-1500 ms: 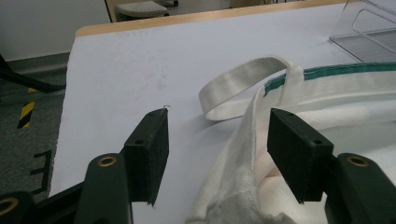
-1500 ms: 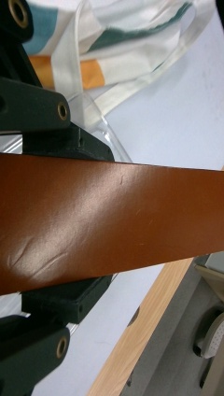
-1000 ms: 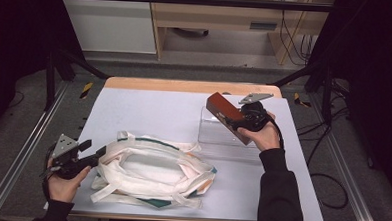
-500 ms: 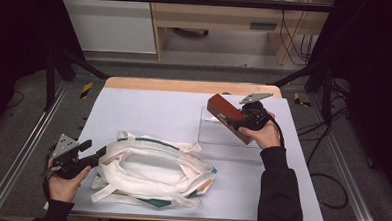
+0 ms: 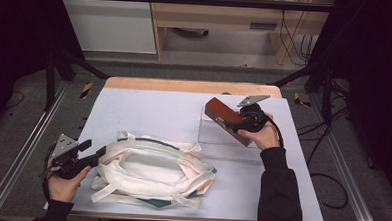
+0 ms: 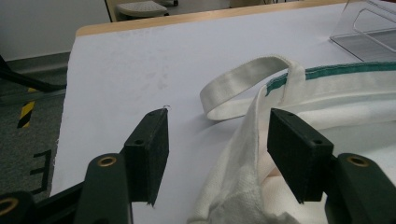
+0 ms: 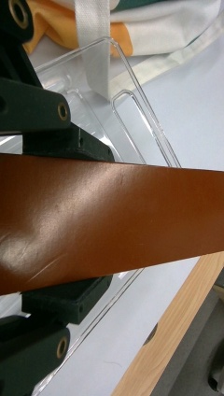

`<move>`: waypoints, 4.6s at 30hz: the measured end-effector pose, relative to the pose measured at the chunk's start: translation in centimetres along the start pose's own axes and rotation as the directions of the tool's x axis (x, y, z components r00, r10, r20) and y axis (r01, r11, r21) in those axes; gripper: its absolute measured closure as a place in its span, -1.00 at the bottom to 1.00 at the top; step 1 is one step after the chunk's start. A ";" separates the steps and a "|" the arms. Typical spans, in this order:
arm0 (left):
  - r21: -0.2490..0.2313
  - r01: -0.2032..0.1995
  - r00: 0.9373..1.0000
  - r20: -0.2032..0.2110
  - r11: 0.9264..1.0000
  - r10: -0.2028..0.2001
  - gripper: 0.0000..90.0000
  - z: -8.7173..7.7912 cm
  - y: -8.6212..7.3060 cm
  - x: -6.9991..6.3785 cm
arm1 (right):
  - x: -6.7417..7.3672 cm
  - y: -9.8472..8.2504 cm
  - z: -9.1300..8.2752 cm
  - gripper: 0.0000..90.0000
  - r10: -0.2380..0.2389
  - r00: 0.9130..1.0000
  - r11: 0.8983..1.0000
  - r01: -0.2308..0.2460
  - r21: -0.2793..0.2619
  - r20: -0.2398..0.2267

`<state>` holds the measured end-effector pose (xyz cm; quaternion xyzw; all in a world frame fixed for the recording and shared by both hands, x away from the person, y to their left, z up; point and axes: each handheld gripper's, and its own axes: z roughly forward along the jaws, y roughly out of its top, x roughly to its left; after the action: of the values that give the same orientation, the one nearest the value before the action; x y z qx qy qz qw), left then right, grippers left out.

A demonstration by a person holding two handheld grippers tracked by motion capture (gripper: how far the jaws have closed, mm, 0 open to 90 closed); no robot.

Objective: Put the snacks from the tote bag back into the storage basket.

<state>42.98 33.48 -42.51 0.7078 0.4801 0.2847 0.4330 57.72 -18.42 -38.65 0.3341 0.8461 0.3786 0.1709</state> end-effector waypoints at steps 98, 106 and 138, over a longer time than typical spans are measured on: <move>-0.004 -0.008 1.000 -0.008 1.000 0.008 -0.17 -0.2 0.0 -0.2 | 3.4 -4.7 -1.0 1.00 0.145 0.980 0.984 -0.157 0.079 0.135; -0.004 -0.012 1.000 0.001 1.000 0.012 -0.17 -0.1 0.1 -0.3 | 3.4 -4.8 -0.8 1.00 0.150 0.984 0.983 -0.159 0.096 0.099; -0.001 -0.010 1.000 0.003 1.000 0.010 -0.17 0.0 0.0 -0.3 | 1.4 -6.3 -1.6 0.99 0.187 0.937 0.970 -0.224 0.098 0.295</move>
<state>42.85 33.17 -42.52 0.7104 0.4758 0.2860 0.4327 53.13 -21.35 -42.40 0.4820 0.7961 0.2866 0.2276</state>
